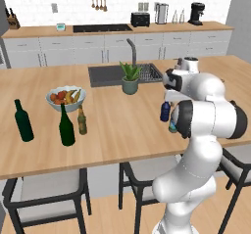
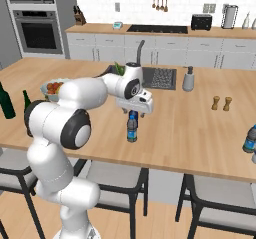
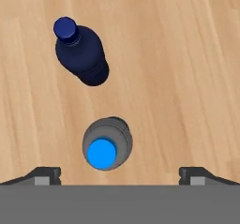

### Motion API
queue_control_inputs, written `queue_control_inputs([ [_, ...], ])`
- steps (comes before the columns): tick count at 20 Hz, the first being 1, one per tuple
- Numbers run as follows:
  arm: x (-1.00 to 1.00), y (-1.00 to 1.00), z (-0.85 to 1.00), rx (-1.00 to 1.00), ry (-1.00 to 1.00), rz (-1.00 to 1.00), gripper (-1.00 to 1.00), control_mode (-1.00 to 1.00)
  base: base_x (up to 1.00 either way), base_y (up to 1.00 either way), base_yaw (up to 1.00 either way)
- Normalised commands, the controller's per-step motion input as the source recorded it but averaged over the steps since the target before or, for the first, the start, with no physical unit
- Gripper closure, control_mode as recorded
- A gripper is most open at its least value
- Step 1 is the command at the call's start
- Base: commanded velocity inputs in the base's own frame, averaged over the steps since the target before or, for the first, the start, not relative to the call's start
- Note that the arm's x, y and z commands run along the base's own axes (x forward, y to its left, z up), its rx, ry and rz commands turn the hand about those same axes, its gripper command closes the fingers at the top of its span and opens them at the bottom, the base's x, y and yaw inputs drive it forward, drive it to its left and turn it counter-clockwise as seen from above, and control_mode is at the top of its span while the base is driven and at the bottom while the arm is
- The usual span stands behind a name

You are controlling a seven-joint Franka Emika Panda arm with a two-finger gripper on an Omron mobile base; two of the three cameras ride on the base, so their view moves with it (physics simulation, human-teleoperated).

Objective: Move the plastic bottles in the middle to the plastics group, and the glass bottles in the middle to the glass group.

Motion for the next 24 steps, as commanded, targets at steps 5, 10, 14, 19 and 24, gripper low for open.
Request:
queue_control_inputs([
  [5,0.03,0.05,-0.08,0.0,0.0,0.15,-1.0,-1.0,0.0,0.0,0.0],
  [10,0.06,0.01,-0.14,0.0,0.0,0.15,-1.0,-1.0,0.0,0.0,0.0],
  [14,0.03,0.0,-0.25,0.0,0.0,0.11,-1.0,-1.0,0.0,0.0,0.0],
  [19,0.16,0.01,-0.13,0.0,0.0,0.11,-1.0,-1.0,0.0,0.0,0.0],
  [24,0.03,0.03,0.0,0.0,0.0,0.07,-1.0,-1.0,0.0,0.0,0.0],
])
